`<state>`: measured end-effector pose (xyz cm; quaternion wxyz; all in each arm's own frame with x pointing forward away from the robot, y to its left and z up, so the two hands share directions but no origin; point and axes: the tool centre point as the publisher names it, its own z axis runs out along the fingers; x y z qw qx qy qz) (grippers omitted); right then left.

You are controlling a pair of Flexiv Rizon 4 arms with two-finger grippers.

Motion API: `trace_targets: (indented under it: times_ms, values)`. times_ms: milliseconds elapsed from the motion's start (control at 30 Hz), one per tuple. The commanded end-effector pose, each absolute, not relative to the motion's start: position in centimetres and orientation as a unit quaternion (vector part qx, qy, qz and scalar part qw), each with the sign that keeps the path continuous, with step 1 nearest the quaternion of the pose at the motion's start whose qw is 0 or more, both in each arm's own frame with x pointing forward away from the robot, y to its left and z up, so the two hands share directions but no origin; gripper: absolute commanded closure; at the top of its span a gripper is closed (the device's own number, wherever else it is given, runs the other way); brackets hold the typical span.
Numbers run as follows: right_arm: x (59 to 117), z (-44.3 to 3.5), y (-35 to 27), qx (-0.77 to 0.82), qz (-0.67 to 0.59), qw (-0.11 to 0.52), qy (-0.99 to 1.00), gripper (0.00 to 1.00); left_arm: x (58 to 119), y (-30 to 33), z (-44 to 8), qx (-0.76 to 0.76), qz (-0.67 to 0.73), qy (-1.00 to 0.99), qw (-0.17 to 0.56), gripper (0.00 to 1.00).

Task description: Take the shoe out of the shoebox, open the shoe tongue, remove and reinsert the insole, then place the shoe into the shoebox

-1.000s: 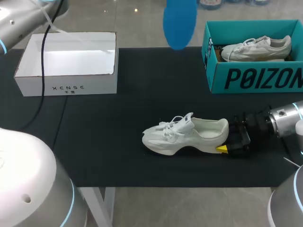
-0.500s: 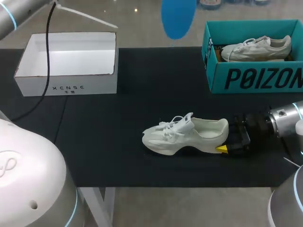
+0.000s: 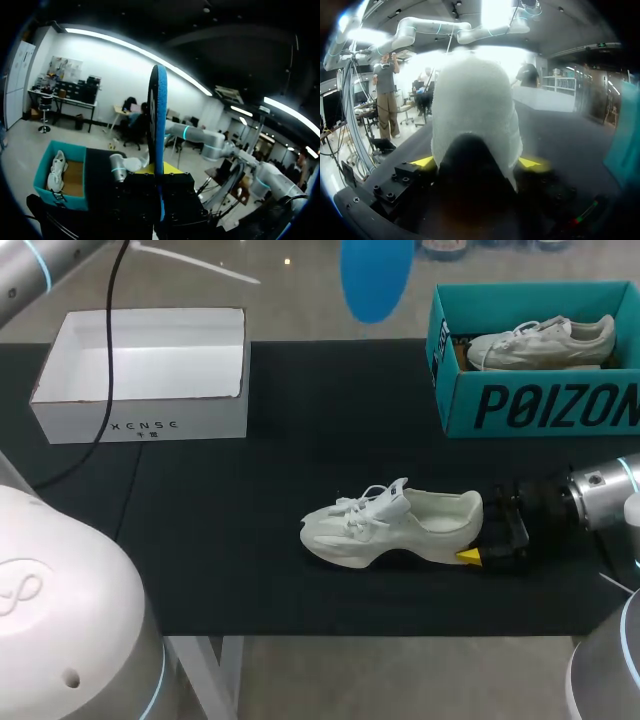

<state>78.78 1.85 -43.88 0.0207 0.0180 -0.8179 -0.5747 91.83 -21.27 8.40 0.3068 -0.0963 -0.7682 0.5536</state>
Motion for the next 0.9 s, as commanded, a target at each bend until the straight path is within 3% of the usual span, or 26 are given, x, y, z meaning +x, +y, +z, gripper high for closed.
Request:
trace_targets:
  times_ms: [33, 367, 900]
  values:
    - [78.9, -44.6, 2.0, 0.015, -0.573, 0.019, -0.819, 0.0, 92.1, -21.3, 8.4, -0.099, 0.552, -0.768, 0.309, 1.0]
    - [78.9, -44.1, -0.7, -0.009, -0.568, -0.001, -0.823, 0.0, 92.1, -21.3, 8.4, -0.099, 0.552, -0.768, 0.309, 1.0]
    - [78.8, -39.2, -4.6, -0.023, -0.512, -0.024, -0.858, 0.0, 92.1, -21.3, 8.4, -0.099, 0.552, -0.768, 0.309, 1.0]
